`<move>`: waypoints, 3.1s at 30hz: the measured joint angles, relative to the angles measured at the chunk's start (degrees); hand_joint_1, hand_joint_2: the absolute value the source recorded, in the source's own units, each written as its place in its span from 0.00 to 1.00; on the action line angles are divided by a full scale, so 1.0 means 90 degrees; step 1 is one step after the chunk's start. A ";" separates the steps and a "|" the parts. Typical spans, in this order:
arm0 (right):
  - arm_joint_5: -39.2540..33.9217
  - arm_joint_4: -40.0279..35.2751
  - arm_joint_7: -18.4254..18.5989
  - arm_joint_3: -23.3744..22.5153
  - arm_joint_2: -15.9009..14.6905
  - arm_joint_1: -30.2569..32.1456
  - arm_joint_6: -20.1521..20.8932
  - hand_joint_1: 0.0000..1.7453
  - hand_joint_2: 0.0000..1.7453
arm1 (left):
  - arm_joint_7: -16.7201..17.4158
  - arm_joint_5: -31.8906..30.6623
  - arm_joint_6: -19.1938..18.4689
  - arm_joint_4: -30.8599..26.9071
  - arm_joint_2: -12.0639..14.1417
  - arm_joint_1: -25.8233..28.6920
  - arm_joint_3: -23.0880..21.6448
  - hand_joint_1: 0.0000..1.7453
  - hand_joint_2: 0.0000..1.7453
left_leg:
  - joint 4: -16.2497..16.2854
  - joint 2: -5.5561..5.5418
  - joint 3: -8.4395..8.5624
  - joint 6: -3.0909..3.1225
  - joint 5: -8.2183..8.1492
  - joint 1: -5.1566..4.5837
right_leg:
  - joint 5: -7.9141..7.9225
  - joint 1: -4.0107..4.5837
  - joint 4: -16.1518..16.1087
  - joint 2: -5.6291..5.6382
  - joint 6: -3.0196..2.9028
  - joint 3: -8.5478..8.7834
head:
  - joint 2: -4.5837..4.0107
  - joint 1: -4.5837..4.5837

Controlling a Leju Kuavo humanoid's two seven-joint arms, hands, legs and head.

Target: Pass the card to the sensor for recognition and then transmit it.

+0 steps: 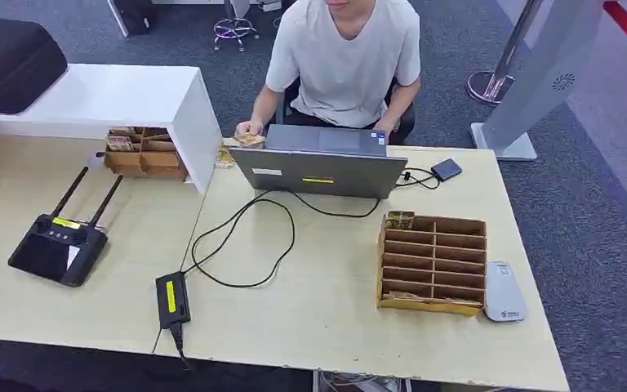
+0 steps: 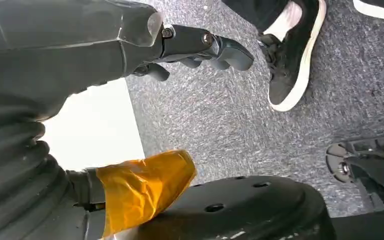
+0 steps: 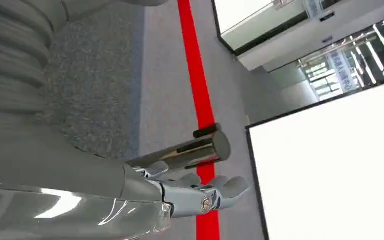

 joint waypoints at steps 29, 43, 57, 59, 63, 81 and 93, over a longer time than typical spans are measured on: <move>0.0578 -0.0386 -0.0733 0.0651 -0.0629 0.0176 0.0143 0.00 1.00 | 0.0034 -0.0092 -0.0017 0.0029 -0.0017 -0.0015 -0.0102 0.00 1.00 | -0.0001 -0.0003 -0.0001 0.0007 0.0000 -0.0001 | 0.0003 -0.0001 0.0000 -0.0005 0.0008 0.0001 | 0.0000 -0.0002; 0.3016 -0.3253 -0.0175 0.0998 -0.0138 0.0615 0.0942 0.00 1.00 | 0.0114 -0.0148 -0.0017 0.0029 -0.0027 -0.0041 -0.0216 0.00 1.00 | -0.0003 0.0001 -0.0001 0.0006 0.0002 -0.0002 | 0.0002 -0.0003 0.0011 -0.0003 0.0008 -0.0006 | 0.0000 0.0002; 0.8449 -0.5364 -0.0054 0.4258 -0.1704 0.1069 -0.1158 0.00 1.00 | 0.0177 -0.0391 -0.0318 0.0085 -0.0002 -0.0141 -0.0643 0.00 1.00 | 0.0000 0.0018 -0.0015 0.0023 0.0017 -0.0009 | 0.0014 -0.0011 0.0015 0.0008 0.0023 -0.0011 | 0.0000 0.0000; 0.8493 -0.5367 0.0017 0.4639 -0.1895 0.1064 -0.1207 0.00 1.00 | 0.0185 -0.0398 -0.0333 0.0085 0.0007 -0.0154 -0.0755 0.00 1.00 | 0.0001 0.0017 -0.0014 0.0024 0.0017 -0.0009 | 0.0015 -0.0011 0.0014 0.0008 0.0023 -0.0012 | 0.0000 0.0000; 0.8609 -0.5367 0.0117 0.5210 -0.2157 0.0981 -0.1248 0.00 1.00 | 0.0194 -0.0401 -0.0355 0.0085 0.0012 -0.0169 -0.0879 0.00 1.00 | 0.0001 0.0017 -0.0016 0.0024 0.0017 -0.0009 | 0.0014 -0.0011 0.0014 0.0007 0.0023 -0.0012 | 0.0000 -0.0002; 0.8787 -0.5384 0.0257 0.6535 -0.2555 0.0414 -0.1192 0.00 1.00 | 0.0245 -0.0420 -0.0452 0.0085 0.0029 -0.0216 -0.1175 0.00 1.00 | 0.0001 0.0018 -0.0019 0.0023 0.0017 -0.0007 | 0.0014 -0.0009 0.0015 0.0006 0.0023 -0.0013 | 0.0000 -0.0002; 0.8742 -0.5095 -0.0189 0.9261 -0.2385 -0.1457 -0.0670 0.00 1.00 | 0.0243 -0.0537 -0.0663 0.0090 0.0075 -0.0273 -0.1440 0.00 1.00 | 0.0000 0.0022 -0.0011 0.0016 0.0023 -0.0003 | 0.0017 -0.0006 0.0022 0.0011 0.0020 -0.0010 | 0.0000 -0.0002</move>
